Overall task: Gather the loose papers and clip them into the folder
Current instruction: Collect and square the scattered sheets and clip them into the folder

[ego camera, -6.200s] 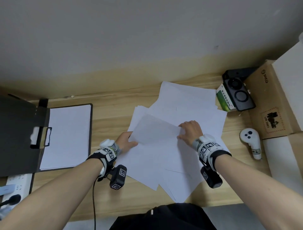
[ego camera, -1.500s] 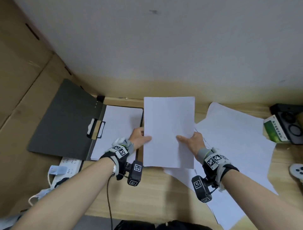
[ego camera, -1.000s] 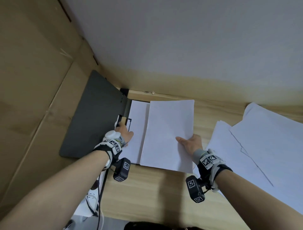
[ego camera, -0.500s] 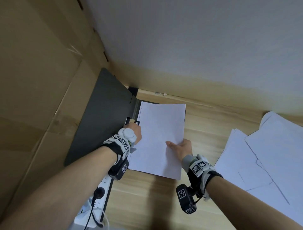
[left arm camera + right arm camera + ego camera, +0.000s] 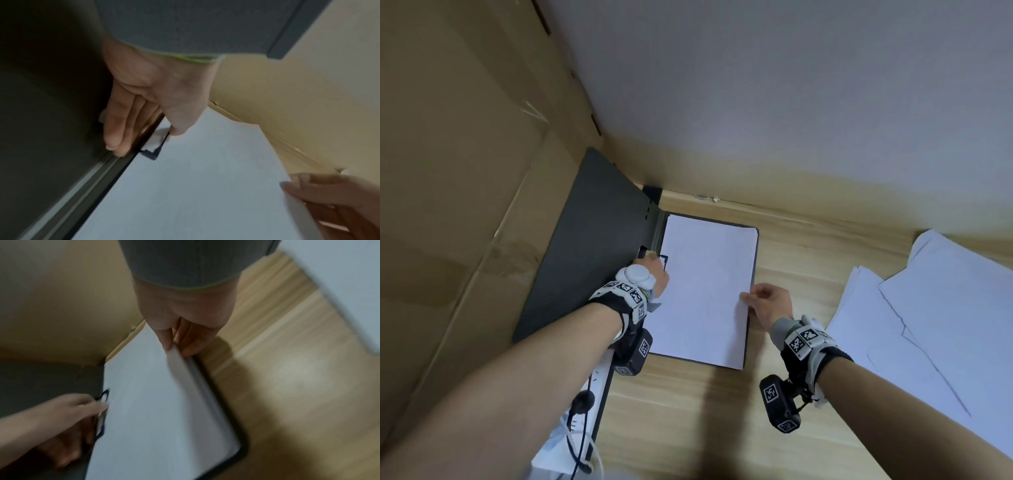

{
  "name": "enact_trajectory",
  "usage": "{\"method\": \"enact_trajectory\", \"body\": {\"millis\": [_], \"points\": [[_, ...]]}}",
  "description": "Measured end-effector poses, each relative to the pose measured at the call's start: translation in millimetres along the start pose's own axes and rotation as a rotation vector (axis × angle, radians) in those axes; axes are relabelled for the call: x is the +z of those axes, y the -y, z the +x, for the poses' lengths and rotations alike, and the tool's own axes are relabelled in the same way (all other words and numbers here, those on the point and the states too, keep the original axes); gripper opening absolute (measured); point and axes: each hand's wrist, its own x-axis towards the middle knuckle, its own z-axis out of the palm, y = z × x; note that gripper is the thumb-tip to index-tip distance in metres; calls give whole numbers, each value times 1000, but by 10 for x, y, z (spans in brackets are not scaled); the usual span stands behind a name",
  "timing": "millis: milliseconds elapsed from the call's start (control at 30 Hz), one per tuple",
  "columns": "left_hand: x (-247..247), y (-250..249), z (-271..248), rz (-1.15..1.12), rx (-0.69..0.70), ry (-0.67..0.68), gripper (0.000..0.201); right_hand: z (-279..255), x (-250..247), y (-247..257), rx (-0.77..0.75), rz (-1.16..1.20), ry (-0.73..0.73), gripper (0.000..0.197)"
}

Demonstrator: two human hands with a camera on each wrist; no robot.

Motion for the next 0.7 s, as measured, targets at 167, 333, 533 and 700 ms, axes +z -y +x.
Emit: {"method": "enact_trajectory", "body": {"millis": [167, 333, 533, 700], "points": [[-133, -396, -251, 37, 112, -212, 39, 22, -937, -92, -33, 22, -102, 18], [-98, -1304, -466, -15, 346, -135, 39, -155, -2070, -477, -10, 70, -252, 11], [276, -2444, -769, 55, 548, -14, 27, -257, -3044, -1130, 51, 79, -314, 17], [751, -3355, -1085, 34, 578, 85, 21, -207, -3891, -1639, 75, 93, -338, 18]]}}
